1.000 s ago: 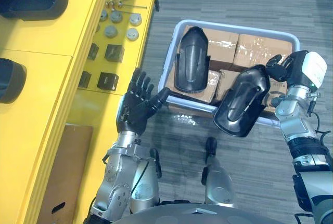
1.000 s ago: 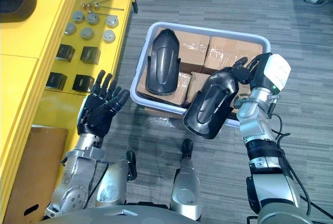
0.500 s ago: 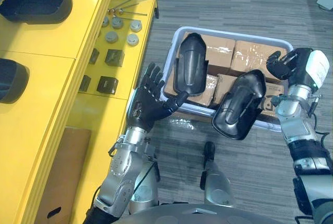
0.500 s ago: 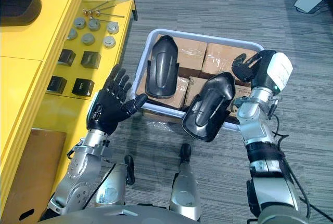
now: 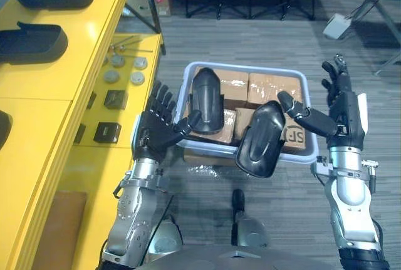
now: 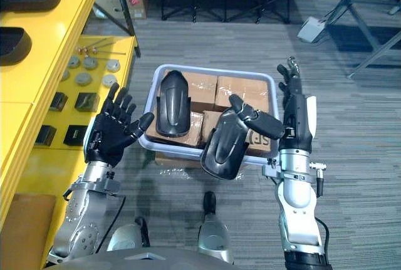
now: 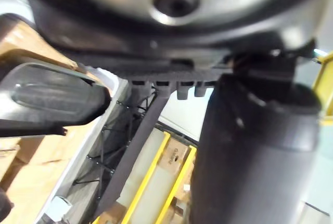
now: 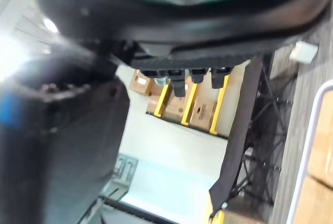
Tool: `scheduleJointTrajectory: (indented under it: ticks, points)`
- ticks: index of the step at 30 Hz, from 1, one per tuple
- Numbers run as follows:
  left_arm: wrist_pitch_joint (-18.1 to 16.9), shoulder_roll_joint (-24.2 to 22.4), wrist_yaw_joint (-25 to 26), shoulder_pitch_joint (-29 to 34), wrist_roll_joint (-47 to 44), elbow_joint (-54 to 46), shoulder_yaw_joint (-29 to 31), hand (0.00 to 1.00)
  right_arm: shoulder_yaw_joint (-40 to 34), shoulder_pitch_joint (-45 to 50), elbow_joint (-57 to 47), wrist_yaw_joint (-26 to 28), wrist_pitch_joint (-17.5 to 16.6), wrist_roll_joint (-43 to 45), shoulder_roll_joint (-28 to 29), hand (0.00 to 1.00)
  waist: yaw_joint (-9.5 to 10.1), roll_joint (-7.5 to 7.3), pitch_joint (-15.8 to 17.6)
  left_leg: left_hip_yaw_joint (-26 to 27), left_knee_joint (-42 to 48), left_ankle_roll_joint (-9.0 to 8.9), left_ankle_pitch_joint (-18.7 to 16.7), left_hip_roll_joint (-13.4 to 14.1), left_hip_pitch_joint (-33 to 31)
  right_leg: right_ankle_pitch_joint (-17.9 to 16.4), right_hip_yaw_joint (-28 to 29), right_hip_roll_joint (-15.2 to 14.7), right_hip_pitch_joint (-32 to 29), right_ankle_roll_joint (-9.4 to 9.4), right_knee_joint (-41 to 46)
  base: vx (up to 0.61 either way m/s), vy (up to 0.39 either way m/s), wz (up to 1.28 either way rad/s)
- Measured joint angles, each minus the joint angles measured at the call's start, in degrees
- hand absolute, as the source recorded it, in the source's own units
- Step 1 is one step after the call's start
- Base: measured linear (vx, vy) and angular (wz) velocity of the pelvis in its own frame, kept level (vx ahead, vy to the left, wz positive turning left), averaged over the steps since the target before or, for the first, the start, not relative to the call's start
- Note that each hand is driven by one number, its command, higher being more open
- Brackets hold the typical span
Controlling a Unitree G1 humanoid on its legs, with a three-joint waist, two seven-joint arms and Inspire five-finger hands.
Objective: Walk over and take three plastic housings, then place them on the shelf
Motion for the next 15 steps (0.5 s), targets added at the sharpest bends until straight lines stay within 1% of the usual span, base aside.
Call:
scheduleJointTrajectory:
  ticks: [1, 2, 3, 5, 6, 8, 10, 11, 12, 15]
  points:
    - [0.00, -0.04, -0.44, -0.07, 0.00, 0.00, 0.49, 1.00, -0.13, 0.95, -0.01, 4.08, 0.09, 2.99, 0.00, 1.00, -0.12, -0.07, -1.07, 0.02, -0.11, -0.07, -0.02, 0.19, 0.06, -0.05, 0.01, 0.21, -0.03, -0.11, -0.01, 0.00, -0.038, -0.06]
    - [0.00, -0.09, -1.05, -0.06, -0.06, 0.00, 0.99, 1.00, -0.20, 1.60, -0.05, 8.93, 0.94, 6.71, -0.06, 1.00, -0.22, -0.08, -1.64, 0.17, -0.42, -0.15, 0.04, 0.26, 0.51, -0.06, 0.10, 0.33, 0.11, -0.17, -0.02, 0.01, -0.025, -0.05]
    - [0.00, -0.10, -1.24, -0.06, -0.11, 0.00, 1.13, 1.00, -0.22, 1.65, -0.05, 10.13, 1.33, 7.42, -0.08, 1.00, -0.24, -0.09, -1.64, 0.29, -0.57, -0.18, 0.06, 0.26, 0.76, -0.06, 0.18, 0.33, 0.24, -0.17, -0.02, 0.00, -0.017, -0.11]
    - [0.03, -0.11, -2.39, -0.04, -1.25, 0.00, 1.93, 1.00, -0.21, 3.02, -0.05, 18.41, 5.62, 11.34, -0.62, 1.00, -0.31, 0.00, -2.59, 1.05, -1.18, -0.22, 0.14, 0.24, 1.67, -0.06, 0.77, 0.39, 0.42, -0.17, -0.02, -0.01, -0.007, -0.13]
    - [0.03, -0.13, -2.55, -0.03, -1.78, 0.00, 2.04, 1.00, -0.01, 3.69, -0.03, 19.71, 6.63, 11.39, -1.12, 1.00, -0.25, 0.01, -2.80, 1.27, -1.27, -0.22, 0.14, 0.24, 1.89, -0.06, 0.93, 0.40, 0.48, -0.16, -0.02, 0.00, -0.001, -0.09]
    - [0.03, -0.08, -2.78, 0.02, -1.97, 0.00, 2.35, 1.00, 0.74, 6.54, 0.04, 25.45, 11.18, 11.82, -3.49, 1.00, -0.20, -0.09, -3.15, 1.63, -1.57, -0.22, 0.13, 0.19, 2.72, -0.06, 1.13, 0.37, 1.01, -0.15, -0.03, 0.00, 0.005, -0.07]
    - [0.05, 0.10, -2.79, 0.21, -1.98, 0.00, 2.51, 1.00, 3.23, 10.34, 0.57, 31.71, 16.65, 13.54, -6.24, 1.00, -0.22, -0.50, -3.92, 1.85, -1.94, -0.22, 0.14, 0.17, 3.06, -0.20, 1.24, 0.39, 1.09, -0.09, -0.05, -0.01, 0.003, -0.02]
    - [0.05, 0.15, -2.80, 0.21, -2.01, 0.01, 2.57, 1.00, 4.16, 11.15, 0.78, 33.35, 18.16, 13.78, -7.10, 1.00, -0.25, -0.60, -4.03, 1.87, -1.96, -0.22, 0.14, 0.18, 3.07, -0.20, 1.25, 0.39, 1.08, -0.09, -0.05, 0.00, 0.000, 0.00]
    - [0.05, 0.48, -2.82, 0.21, -2.11, 0.08, 2.56, 1.00, 5.98, 12.51, 1.51, 36.40, 20.63, 14.57, -8.81, 1.00, -0.35, -0.78, -4.22, 1.90, -1.97, -0.23, 0.14, 0.17, 3.09, -0.20, 1.26, 0.39, 1.09, -0.09, -0.05, 0.00, 0.000, 0.00]
    - [-0.07, 1.42, -3.52, 0.37, -2.18, 2.63, 2.64, 1.00, 8.82, 15.20, 5.90, 41.43, 24.32, 20.26, -10.76, 1.00, -0.63, -0.94, -5.40, 2.04, -2.16, -0.24, 0.17, 0.14, 3.22, -0.20, 1.32, 0.38, 1.06, -0.09, -0.05, 0.00, 0.000, 0.00]
